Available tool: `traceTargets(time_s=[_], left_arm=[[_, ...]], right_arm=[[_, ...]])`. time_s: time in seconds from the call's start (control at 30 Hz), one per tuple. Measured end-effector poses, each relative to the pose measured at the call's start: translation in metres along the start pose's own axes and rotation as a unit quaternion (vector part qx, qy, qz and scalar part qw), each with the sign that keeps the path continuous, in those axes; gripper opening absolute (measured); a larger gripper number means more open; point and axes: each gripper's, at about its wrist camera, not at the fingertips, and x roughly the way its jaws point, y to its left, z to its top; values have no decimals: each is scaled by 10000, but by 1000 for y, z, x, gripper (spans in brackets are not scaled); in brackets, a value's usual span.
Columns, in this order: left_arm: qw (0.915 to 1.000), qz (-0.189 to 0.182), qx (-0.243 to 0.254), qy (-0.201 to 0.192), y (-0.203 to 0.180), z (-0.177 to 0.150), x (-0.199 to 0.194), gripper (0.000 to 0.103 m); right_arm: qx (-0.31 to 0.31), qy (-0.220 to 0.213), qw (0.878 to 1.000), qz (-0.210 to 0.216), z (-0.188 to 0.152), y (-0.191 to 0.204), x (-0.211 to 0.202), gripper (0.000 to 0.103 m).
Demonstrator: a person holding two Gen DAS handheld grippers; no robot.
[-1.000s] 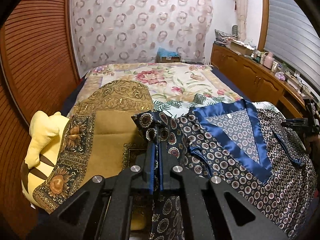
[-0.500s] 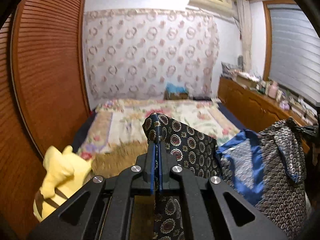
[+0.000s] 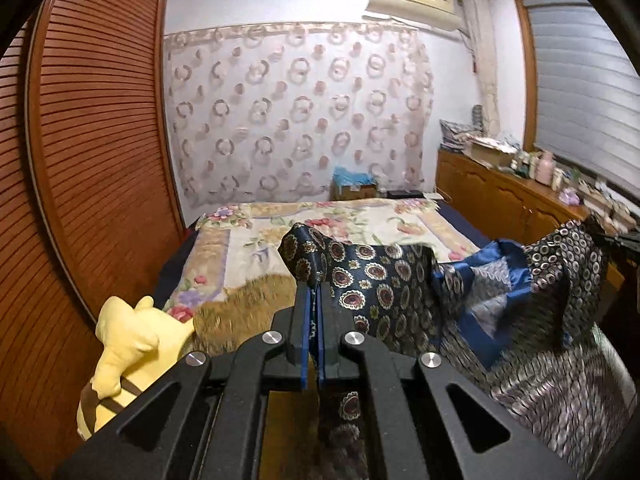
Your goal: Fold small clothes
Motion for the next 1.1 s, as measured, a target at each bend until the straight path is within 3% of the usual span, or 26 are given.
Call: traceTargets(time_s=[0.27,0.53,0.73,0.9,0.93,1.1], left_arm=[[9996,-264,41,17,-6,-69,-61,3],[9983,-384,-117,416,-3,-132,-88,3],[9966,-178,-56,803,-1,-165,-97,3],[9950,-152,4,988,1,-178,-98,4],[9945,-189,-29,1028,2,-180,-97,5],[9941,-304,-160,1026,8,-188,-106,31]], right_arm=[[-114,-104,9977,656,-73,-21,-81,2],[146,295,9963,791,-136,-48,-121,2],[152,736,9946,715,-155,-48,-148,2],[60,1049,9925,630,-152,-45,-149,2],[76,1036,9927,611,-157,-49,-155,2],[50,874,9944,597,-143,-45,-161,4]])
